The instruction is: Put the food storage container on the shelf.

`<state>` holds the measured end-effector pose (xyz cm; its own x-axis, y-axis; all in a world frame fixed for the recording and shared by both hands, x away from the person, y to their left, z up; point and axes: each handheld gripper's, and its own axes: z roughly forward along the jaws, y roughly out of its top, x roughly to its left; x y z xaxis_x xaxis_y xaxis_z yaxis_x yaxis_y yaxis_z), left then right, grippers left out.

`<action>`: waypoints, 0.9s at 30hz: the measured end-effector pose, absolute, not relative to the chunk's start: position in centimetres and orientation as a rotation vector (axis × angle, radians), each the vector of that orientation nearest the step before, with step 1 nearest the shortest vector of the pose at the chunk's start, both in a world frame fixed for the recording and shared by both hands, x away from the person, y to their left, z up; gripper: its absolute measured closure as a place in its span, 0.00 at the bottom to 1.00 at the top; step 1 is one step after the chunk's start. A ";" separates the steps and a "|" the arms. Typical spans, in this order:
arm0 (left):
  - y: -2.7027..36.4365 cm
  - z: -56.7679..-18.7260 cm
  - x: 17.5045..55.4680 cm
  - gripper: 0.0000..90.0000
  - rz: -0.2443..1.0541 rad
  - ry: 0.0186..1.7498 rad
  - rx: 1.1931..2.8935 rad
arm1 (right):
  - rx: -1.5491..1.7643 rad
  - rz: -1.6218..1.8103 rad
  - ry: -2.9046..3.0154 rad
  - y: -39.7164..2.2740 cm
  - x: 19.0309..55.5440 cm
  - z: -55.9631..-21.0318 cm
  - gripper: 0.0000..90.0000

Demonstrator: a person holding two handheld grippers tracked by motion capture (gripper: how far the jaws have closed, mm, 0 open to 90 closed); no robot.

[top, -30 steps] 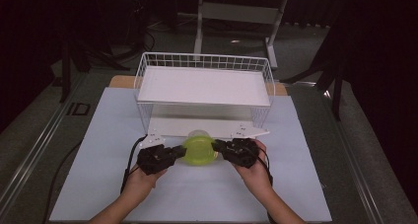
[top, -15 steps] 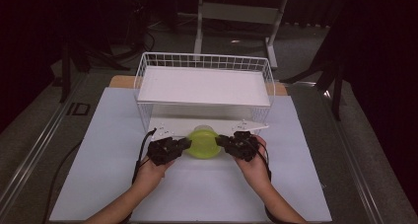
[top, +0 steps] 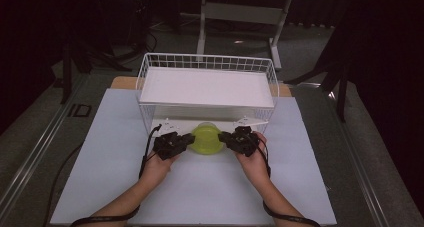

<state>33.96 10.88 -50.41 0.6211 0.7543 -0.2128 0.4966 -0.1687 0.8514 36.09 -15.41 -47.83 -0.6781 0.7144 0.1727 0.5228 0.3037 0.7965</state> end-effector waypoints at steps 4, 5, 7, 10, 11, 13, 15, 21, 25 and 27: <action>11.0 -50.6 34.6 0.90 0.304 1.027 1.817 | 1.141 1.303 2.348 -15.2 36.4 -47.9 0.89; 11.1 -50.6 34.7 0.90 0.305 1.024 1.818 | 1.148 1.311 2.345 -15.1 36.7 -47.9 0.89; 11.0 -50.6 34.7 0.90 0.310 1.022 1.820 | 1.147 1.309 2.341 -15.1 36.7 -47.9 0.89; 11.0 -50.7 34.9 0.89 0.318 1.015 1.802 | 1.150 1.321 2.327 -15.1 37.0 -47.9 0.88; 11.0 -50.7 34.9 0.88 0.318 1.015 1.802 | 1.147 1.319 2.320 -15.1 37.0 -47.9 0.88; 10.9 -50.7 35.1 0.87 0.335 1.012 1.795 | 1.143 1.324 2.298 -15.0 37.2 -48.0 0.87; 10.9 -50.8 35.3 0.86 0.351 0.999 1.787 | 1.144 1.327 2.287 -15.0 37.3 -48.0 0.86; 11.0 -50.9 36.1 0.78 0.381 0.999 1.765 | 1.106 1.280 2.226 -14.5 37.9 -48.5 0.74; 11.1 -51.2 36.7 0.72 0.398 1.028 1.744 | 1.129 1.291 2.198 -14.2 38.1 -48.9 0.70; 11.1 -51.3 37.0 0.70 0.416 1.030 1.735 | 1.145 1.285 2.188 -14.1 38.1 -49.0 0.70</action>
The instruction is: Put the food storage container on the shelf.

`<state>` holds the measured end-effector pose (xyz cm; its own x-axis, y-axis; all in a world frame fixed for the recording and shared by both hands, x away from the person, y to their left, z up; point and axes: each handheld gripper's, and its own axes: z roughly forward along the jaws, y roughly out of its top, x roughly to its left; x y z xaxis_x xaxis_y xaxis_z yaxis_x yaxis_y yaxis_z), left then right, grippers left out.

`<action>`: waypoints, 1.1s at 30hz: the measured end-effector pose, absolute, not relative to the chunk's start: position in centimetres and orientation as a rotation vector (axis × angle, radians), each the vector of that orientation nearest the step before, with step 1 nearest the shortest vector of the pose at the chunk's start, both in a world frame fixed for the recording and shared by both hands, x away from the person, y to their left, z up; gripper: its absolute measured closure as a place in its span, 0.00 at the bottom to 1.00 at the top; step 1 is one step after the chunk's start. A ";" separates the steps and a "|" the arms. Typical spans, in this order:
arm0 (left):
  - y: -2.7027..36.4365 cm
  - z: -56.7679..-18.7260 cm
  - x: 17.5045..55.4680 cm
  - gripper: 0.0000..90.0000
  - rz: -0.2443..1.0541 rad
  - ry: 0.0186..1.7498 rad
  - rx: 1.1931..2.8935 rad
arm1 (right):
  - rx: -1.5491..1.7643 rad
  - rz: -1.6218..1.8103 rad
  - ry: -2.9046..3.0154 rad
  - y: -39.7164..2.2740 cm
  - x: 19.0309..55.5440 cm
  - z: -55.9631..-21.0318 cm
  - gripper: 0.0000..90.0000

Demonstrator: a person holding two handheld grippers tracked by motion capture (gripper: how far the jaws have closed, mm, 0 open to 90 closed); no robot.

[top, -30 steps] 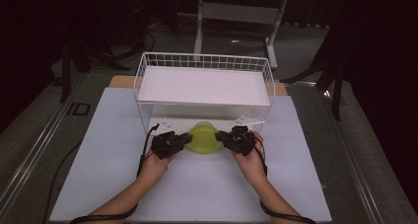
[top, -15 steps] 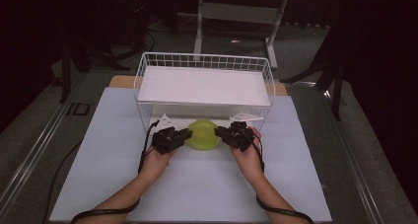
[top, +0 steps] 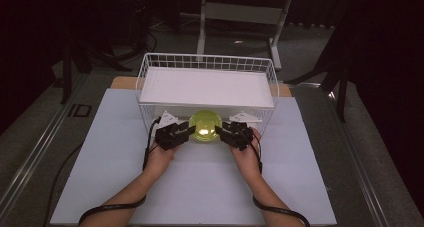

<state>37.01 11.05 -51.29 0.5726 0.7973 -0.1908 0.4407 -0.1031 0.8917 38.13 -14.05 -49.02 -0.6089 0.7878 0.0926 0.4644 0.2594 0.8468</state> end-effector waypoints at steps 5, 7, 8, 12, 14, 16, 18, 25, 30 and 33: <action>10.7 -51.2 37.3 0.61 0.462 1.023 1.722 | 1.188 1.267 2.146 -14.1 38.4 -49.3 0.65; 10.4 -51.2 37.6 0.58 0.481 1.032 1.708 | 1.205 1.263 2.127 -14.3 38.5 -49.4 0.63; 10.4 -51.1 37.7 0.58 0.485 1.039 1.700 | 1.214 1.267 2.121 -14.3 38.5 -49.4 0.62; 10.1 -51.1 38.2 0.56 0.490 1.046 1.696 | 1.235 1.284 2.114 -14.4 38.7 -49.6 0.62; 10.1 -51.1 38.3 0.56 0.489 1.053 1.694 | 1.234 1.285 2.115 -14.4 38.8 -49.6 0.62; 10.1 -51.1 38.5 0.55 0.476 1.071 1.683 | 1.227 1.288 2.111 -14.3 38.7 -49.5 0.61; 10.0 -51.1 38.6 0.54 0.464 1.080 1.675 | 1.222 1.296 2.107 -14.3 38.7 -49.4 0.60; 10.4 -51.1 38.2 0.52 0.441 1.066 1.667 | 1.188 1.304 2.078 -14.7 37.6 -48.9 0.59; 10.8 -50.9 37.0 0.51 0.438 1.036 1.666 | 1.140 1.325 2.096 -14.8 36.2 -48.3 0.59; 11.3 -50.7 35.8 0.49 0.414 1.009 1.649 | 1.115 1.330 2.111 -14.7 35.2 -48.3 0.60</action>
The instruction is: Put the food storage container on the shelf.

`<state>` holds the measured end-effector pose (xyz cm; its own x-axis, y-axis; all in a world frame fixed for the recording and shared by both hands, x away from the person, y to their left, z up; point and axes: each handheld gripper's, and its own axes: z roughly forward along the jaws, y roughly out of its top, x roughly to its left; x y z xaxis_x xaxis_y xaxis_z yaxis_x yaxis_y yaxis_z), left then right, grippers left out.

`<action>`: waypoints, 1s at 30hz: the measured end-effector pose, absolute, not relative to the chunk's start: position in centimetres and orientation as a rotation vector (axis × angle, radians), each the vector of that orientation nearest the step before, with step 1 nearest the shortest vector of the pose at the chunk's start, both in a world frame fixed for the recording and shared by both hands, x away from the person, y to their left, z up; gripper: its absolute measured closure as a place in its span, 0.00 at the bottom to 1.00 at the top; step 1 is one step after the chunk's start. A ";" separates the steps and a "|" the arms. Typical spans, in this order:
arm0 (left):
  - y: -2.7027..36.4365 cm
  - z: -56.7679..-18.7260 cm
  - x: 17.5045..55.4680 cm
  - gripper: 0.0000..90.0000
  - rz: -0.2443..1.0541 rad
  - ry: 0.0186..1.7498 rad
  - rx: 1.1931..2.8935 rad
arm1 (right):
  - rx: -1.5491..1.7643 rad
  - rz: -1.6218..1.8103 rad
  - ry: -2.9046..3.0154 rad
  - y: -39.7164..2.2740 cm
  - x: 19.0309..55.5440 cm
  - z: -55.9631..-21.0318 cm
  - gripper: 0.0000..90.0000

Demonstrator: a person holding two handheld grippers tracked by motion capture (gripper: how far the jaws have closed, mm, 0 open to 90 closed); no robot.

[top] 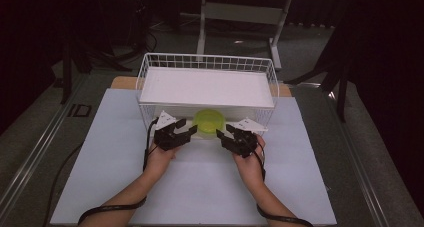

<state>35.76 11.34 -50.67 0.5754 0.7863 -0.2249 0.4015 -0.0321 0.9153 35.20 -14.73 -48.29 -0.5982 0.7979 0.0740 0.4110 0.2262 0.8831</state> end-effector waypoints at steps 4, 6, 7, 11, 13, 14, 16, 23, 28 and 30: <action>11.7 -50.5 34.4 0.38 0.394 0.968 1.647 | 1.113 1.337 2.133 -14.4 34.3 -48.7 0.61; 11.9 -50.5 34.0 0.36 0.369 0.944 1.645 | 1.122 1.340 2.146 -14.3 34.1 -49.0 0.63; 12.1 -50.4 33.7 0.31 0.360 0.926 1.640 | 1.125 1.337 2.152 -14.1 34.0 -49.2 0.64; 12.5 -50.3 32.4 0.21 0.354 0.915 1.652 | 1.113 1.308 2.189 -13.5 33.8 -49.9 0.69; 12.5 -50.4 31.8 0.06 0.358 0.931 1.689 | 1.110 1.305 2.196 -13.4 33.8 -50.0 0.71; 12.5 -50.5 31.5 0.01 0.366 0.943 1.700 | 1.096 1.297 2.218 -13.2 33.8 -50.3 0.81; 12.7 -50.6 30.8 0.01 0.370 0.949 1.716 | 1.092 1.297 2.229 -13.1 33.9 -50.4 0.86; 13.9 -51.3 28.3 0.01 0.424 0.906 1.712 | 1.127 1.267 2.275 -12.0 34.7 -51.1 1.00; 14.4 -51.7 27.9 0.01 0.430 0.900 1.728 | 1.148 1.250 2.268 -11.7 35.4 -51.4 1.00; 14.5 -51.7 27.9 0.01 0.431 0.903 1.711 | 1.146 1.235 2.269 -11.6 35.7 -51.5 1.00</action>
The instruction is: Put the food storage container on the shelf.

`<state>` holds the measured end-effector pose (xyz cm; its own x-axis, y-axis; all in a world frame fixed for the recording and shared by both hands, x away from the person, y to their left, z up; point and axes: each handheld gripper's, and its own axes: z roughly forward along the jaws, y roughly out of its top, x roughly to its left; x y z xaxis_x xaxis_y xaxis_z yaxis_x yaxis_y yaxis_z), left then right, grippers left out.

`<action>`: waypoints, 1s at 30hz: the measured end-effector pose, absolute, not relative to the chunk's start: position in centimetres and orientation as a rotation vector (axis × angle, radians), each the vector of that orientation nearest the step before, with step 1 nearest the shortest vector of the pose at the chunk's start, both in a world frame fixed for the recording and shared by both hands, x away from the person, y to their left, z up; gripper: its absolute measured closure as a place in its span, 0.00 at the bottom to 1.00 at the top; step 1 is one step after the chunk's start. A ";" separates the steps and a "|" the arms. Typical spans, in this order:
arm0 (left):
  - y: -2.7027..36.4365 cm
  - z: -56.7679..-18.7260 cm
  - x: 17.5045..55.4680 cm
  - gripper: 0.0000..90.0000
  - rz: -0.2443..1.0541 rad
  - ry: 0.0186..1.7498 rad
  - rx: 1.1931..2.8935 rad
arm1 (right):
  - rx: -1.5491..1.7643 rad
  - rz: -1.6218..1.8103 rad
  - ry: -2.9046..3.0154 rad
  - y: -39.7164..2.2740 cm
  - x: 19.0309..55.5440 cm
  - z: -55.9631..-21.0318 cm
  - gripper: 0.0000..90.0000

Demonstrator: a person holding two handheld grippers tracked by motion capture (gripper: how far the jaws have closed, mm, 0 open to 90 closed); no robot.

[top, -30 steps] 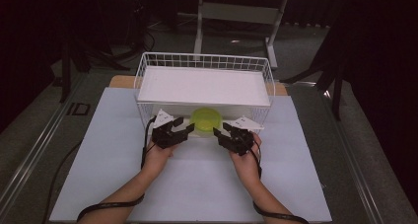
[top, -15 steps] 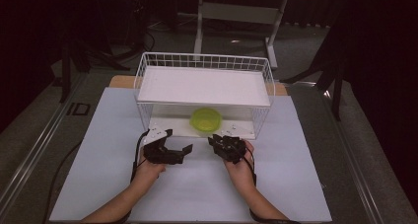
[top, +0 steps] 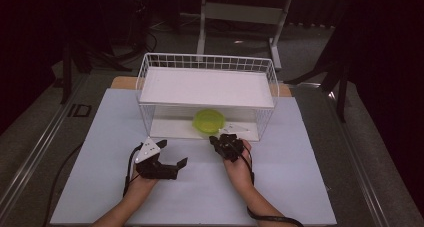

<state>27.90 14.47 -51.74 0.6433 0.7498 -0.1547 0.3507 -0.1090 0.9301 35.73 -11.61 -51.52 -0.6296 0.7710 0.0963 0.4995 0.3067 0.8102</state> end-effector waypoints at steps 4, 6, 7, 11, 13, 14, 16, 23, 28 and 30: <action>14.3 -51.9 27.7 0.01 0.434 0.892 1.709 | 1.172 1.231 2.250 -11.8 36.6 -51.7 1.00; 14.2 -51.9 27.6 0.01 0.449 0.895 1.711 | 1.191 1.241 2.246 -11.8 36.9 -51.7 1.00; 14.2 -51.9 27.6 0.01 0.449 0.895 1.711 | 1.197 1.233 2.240 -11.8 37.0 -51.8 1.00; 14.3 -51.7 27.7 0.01 0.451 0.901 1.699 | 1.223 1.244 2.233 -11.6 37.1 -52.0 1.00; 14.3 -51.7 27.7 0.01 0.447 0.903 1.691 | 1.223 1.247 2.237 -11.3 36.9 -52.2 1.00; 14.3 -51.7 27.6 0.01 0.449 0.905 1.692 | 1.223 1.247 2.237 -11.3 36.9 -52.2 1.00; 14.3 -51.7 27.7 0.01 0.446 0.909 1.689 | 1.211 1.245 2.248 -10.9 36.7 -52.3 1.00; 14.4 -51.7 27.6 0.01 0.446 0.902 1.690 | 1.201 1.210 2.245 -10.3 37.8 -52.2 1.00; 14.6 -51.6 27.6 0.01 0.441 0.904 1.676 | 1.236 1.200 2.220 -10.5 38.9 -52.3 1.00; 14.6 -51.6 27.7 0.01 0.438 0.902 1.679 | 1.239 1.205 2.210 -10.5 39.1 -52.4 1.00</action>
